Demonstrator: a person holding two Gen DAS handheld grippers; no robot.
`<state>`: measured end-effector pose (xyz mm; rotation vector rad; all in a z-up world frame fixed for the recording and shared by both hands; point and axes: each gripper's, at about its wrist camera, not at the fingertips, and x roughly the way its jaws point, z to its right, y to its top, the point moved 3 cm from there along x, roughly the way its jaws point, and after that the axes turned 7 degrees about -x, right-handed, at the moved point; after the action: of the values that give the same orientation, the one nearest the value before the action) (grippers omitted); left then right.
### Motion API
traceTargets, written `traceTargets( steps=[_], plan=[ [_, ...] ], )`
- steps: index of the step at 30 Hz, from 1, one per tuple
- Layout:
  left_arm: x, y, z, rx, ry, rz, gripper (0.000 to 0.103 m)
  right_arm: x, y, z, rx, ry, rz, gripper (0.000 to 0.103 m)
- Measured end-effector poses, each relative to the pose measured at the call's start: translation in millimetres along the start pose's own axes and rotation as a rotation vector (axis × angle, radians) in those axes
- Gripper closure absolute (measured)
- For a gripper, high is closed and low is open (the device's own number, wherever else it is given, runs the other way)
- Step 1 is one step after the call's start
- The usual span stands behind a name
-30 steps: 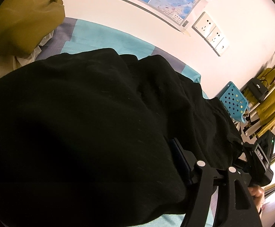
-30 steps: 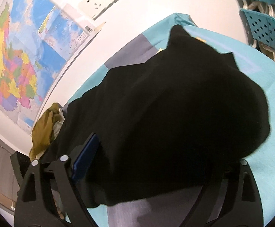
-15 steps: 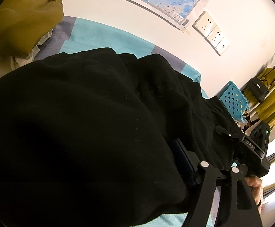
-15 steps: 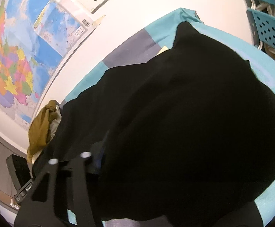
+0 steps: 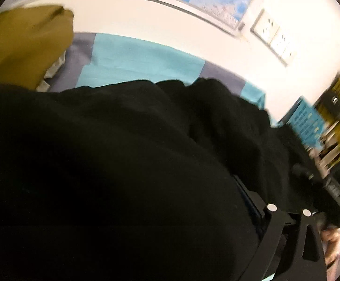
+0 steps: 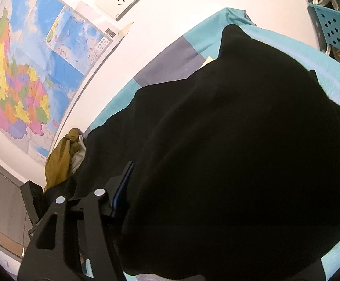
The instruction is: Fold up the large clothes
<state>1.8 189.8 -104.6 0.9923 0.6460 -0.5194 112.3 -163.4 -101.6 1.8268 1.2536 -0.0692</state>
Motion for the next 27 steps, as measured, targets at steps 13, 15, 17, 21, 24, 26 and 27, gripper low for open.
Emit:
traceTargets(
  steps=[13,15,17,21,24,26,27],
  plan=[
    [-2.5,2.2,-1.0,-0.03,0.024,-0.016,0.03,0.8,4.1,11.3,0.062,0.057,-0.009,0.053],
    [-1.8,2.4,0.5,-0.031,0.02,-0.018,0.027,2.5,5.6,8.3,0.061,0.055,-0.012,0.049],
    [-0.2,1.8,2.8,-0.021,0.023,-0.014,0.026,3.8,6.0,5.8,0.055,0.046,-0.005,0.048],
    [-0.9,0.9,3.1,-0.018,0.034,-0.01,0.029,6.5,5.0,6.4,0.038,0.015,-0.004,0.06],
    [-1.4,-0.7,5.1,0.002,0.044,-0.005,0.034,6.3,3.2,11.2,0.048,0.034,-0.007,0.064],
    [-1.1,-1.7,7.2,0.02,0.061,-0.001,0.039,8.2,4.3,11.0,0.039,0.04,-0.02,0.064],
    [-1.0,-1.8,7.7,0.024,0.065,0.0,0.04,8.6,4.8,11.0,0.044,0.038,-0.023,0.064]
  ],
)
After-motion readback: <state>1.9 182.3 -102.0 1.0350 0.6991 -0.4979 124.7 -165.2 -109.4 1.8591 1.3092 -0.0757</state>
